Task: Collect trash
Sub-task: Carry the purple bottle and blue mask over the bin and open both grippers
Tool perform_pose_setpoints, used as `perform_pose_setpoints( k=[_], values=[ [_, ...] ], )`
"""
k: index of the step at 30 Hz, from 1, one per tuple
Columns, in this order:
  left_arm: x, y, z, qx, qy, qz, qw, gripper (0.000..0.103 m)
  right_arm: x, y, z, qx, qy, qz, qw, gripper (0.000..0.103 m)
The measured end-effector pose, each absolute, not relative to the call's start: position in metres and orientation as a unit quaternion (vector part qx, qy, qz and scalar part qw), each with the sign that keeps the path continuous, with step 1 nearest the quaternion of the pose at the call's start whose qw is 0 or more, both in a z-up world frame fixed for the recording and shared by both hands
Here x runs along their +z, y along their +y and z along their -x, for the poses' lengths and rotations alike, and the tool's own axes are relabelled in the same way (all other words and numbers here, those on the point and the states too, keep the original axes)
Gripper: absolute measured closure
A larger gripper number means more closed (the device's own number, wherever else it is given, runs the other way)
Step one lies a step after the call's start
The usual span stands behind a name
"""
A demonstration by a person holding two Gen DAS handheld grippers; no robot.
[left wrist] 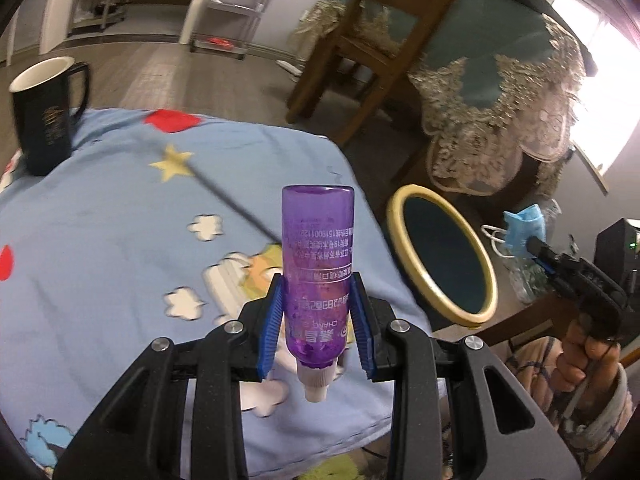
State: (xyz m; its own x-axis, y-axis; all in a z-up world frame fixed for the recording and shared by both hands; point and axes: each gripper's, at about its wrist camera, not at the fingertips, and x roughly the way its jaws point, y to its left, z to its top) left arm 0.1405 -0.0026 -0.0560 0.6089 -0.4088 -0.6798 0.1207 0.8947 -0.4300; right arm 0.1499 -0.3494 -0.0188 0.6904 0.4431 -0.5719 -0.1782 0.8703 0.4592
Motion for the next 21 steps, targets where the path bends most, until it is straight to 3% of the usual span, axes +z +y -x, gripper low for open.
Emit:
perform_pose_setpoints(
  k=[21],
  values=[
    [-0.044,-0.177,-0.218,-0.261,0.439,0.136,0.849,0.071,-0.048,-0.408,-0.16,0.117,0.353,-0.297,0.879,0.083]
  ],
)
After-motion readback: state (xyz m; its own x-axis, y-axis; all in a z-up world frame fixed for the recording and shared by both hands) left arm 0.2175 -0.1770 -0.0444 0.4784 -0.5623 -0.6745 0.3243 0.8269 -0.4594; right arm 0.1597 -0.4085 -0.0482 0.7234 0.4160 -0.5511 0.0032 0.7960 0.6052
